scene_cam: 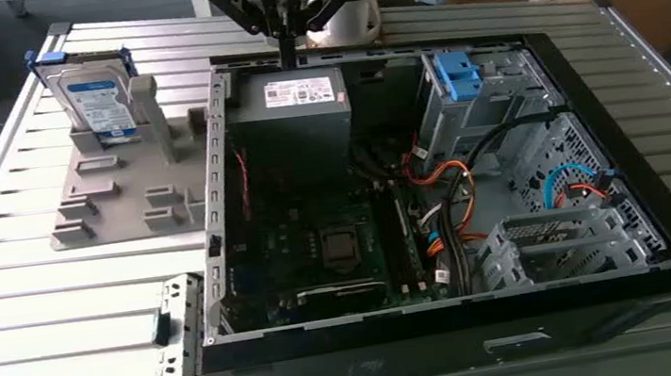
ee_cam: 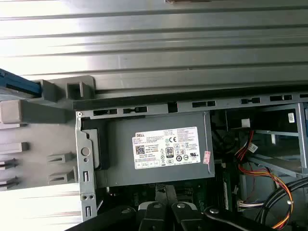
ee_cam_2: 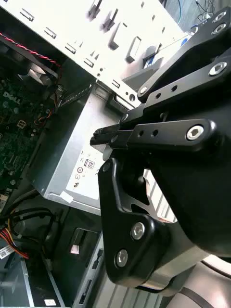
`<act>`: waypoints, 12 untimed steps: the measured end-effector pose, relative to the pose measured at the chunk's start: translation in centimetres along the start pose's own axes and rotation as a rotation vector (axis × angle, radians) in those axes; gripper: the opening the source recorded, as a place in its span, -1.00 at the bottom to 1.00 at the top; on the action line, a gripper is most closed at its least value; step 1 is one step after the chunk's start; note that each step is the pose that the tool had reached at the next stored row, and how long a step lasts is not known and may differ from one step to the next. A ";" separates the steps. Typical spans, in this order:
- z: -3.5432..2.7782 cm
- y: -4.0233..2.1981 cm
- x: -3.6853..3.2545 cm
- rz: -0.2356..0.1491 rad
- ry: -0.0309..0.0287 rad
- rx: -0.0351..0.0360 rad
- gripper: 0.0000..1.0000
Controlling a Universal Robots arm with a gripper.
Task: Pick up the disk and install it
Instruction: 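Reach for the disk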
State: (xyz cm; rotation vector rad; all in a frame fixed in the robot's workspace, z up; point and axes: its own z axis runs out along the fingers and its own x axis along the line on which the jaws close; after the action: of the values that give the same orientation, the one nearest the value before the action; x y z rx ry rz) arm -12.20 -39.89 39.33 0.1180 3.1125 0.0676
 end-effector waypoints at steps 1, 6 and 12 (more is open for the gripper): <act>0.00 0.00 0.00 0.000 0.0000 0.0000 -0.79; -0.01 -0.01 0.11 0.000 0.0001 0.0001 -0.79; -0.01 -0.03 0.45 0.000 0.0000 0.0000 -0.79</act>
State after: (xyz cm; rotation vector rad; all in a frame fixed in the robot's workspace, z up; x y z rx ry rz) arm -12.65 -39.89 39.33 0.1179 3.1125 0.0676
